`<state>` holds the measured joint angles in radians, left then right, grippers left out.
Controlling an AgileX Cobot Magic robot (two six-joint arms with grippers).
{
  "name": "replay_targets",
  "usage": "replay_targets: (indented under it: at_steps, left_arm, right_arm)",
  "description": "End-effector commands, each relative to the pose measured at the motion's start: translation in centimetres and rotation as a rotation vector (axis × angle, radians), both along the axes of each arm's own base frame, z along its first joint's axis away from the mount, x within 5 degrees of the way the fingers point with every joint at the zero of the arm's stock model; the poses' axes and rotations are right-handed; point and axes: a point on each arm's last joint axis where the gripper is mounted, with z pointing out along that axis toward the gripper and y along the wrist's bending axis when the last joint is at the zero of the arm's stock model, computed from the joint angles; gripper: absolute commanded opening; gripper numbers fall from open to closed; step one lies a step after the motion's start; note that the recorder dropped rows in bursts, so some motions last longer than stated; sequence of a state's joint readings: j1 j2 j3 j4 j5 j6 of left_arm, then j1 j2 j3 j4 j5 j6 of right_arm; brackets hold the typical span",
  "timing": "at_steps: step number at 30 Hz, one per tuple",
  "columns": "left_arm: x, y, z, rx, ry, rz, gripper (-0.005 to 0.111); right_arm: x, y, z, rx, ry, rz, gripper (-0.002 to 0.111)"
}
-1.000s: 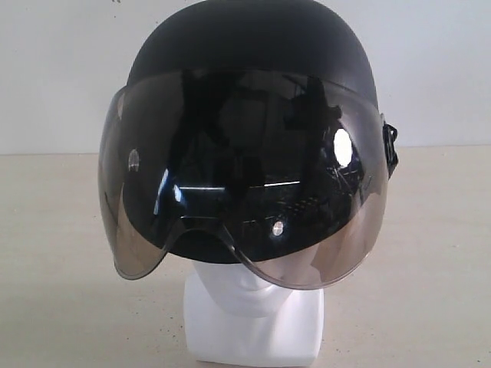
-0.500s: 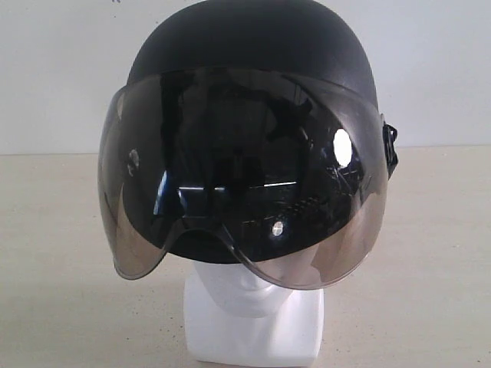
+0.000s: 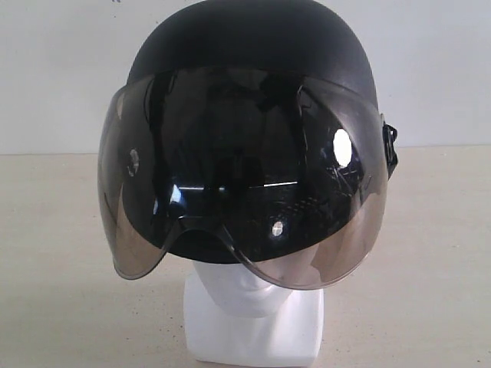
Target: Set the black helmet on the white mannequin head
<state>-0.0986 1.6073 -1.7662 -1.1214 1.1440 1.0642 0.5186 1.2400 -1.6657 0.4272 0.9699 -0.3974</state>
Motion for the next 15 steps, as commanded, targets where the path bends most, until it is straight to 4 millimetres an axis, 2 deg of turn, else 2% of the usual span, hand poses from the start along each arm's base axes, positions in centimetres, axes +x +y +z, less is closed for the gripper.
replay_targets:
  at_steps: [1,6,10,15]
  left_arm:
    - [-0.5,-0.1,0.5,-0.009,-0.017,-0.032,0.004]
    - [-0.3,0.0,0.6,-0.011,-0.037,-0.012,0.004]
    - [-0.3,0.0,0.5,-0.001,-0.034,-0.018,0.004]
    - [-0.3,0.2,0.1,0.026,-0.042,-0.062,0.004]
  right_arm:
    - [0.1,2.0,1.4,0.016,-0.215,-0.107,0.000]
    - [-0.2,5.0,0.2,0.020,-0.123,-0.063,0.000]
    - [1.6,7.0,-1.8,-0.093,0.040,-0.075,0.000]
    - [2.5,8.6,-1.5,-0.142,0.111,-0.031,0.000]
